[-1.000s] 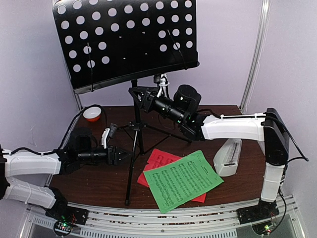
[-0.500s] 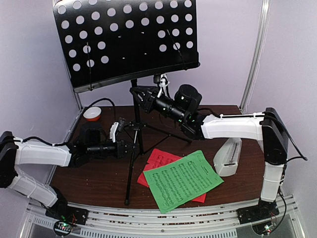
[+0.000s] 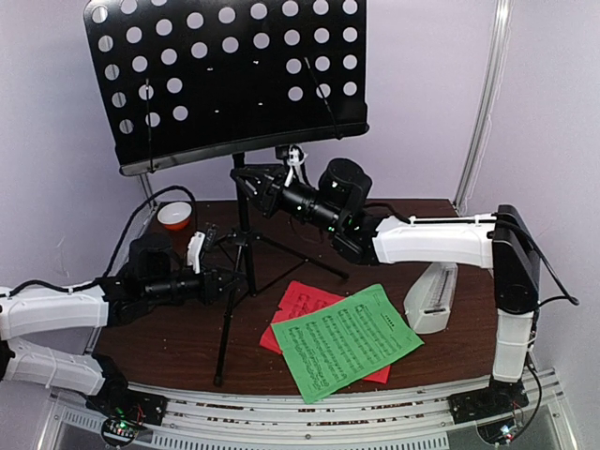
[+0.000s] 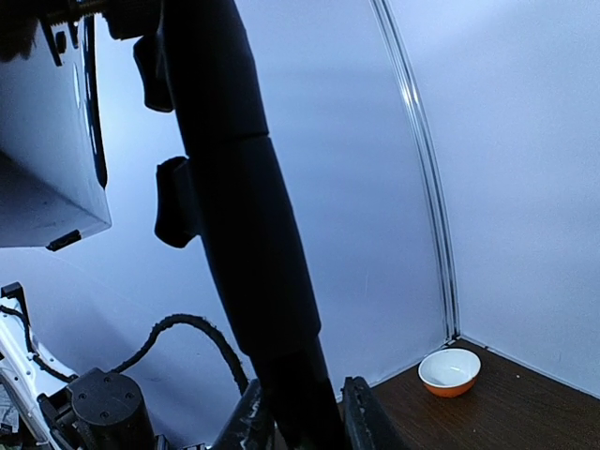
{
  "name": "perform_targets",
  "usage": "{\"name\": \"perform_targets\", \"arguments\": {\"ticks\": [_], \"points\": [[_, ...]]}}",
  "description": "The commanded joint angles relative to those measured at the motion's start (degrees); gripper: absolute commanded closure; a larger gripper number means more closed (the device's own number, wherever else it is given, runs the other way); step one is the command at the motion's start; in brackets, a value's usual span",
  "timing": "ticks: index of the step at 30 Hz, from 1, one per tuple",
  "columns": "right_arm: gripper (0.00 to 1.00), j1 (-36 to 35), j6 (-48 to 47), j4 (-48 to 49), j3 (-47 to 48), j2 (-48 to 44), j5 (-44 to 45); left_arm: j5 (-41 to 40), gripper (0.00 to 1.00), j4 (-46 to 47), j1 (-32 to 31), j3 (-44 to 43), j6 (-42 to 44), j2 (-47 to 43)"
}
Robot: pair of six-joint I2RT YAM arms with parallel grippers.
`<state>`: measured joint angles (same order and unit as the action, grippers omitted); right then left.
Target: Pack up the instrument practice props
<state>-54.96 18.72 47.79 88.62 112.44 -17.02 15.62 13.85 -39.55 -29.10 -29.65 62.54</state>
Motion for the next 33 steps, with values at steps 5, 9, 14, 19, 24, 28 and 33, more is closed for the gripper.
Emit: {"name": "perform_targets", "arguments": {"ticks": [5, 9, 14, 19, 24, 28, 33], "points": [[1.00, -4.5, 1.6, -2.4, 3.0, 0.5, -1.8, -6.1, 1.00, 18.8, 0.4, 1.7, 3.2, -9.0], [1.00, -5.5, 1.6, -3.4, 3.0, 0.4, -1.2, -5.9, 1.00, 19.5, 0.4, 1.7, 2.8, -10.1], [1.00, -6.5, 0.2, -5.4, 3.1, -0.2, -0.6, -6.6, 1.00, 21.1, 0.4, 2.0, 3.2, -13.0], [1.00, -7.4, -0.5, -6.4, 2.5, -0.8, 0.1, -5.6, 1.00, 22.6, 0.4, 2.0, 4.6, -14.1], [1.00, -8.5, -1.9, -7.2, 1.1, -1.3, 1.3, -5.1, 1.00, 25.9, 0.4, 6.4, 6.2, -15.8], [1.00, -9.2, -1.5, -6.3, -1.2, -1.6, 2.1, -6.2, 1.00, 23.9, 0.4, 10.3, 9.9, -17.4], [1.00, -10.7, -2.6, -6.8, -2.9, -2.3, 4.3, -8.4, 0.78, 16.7, 0.4, 11.3, 12.6, -19.0]]}}
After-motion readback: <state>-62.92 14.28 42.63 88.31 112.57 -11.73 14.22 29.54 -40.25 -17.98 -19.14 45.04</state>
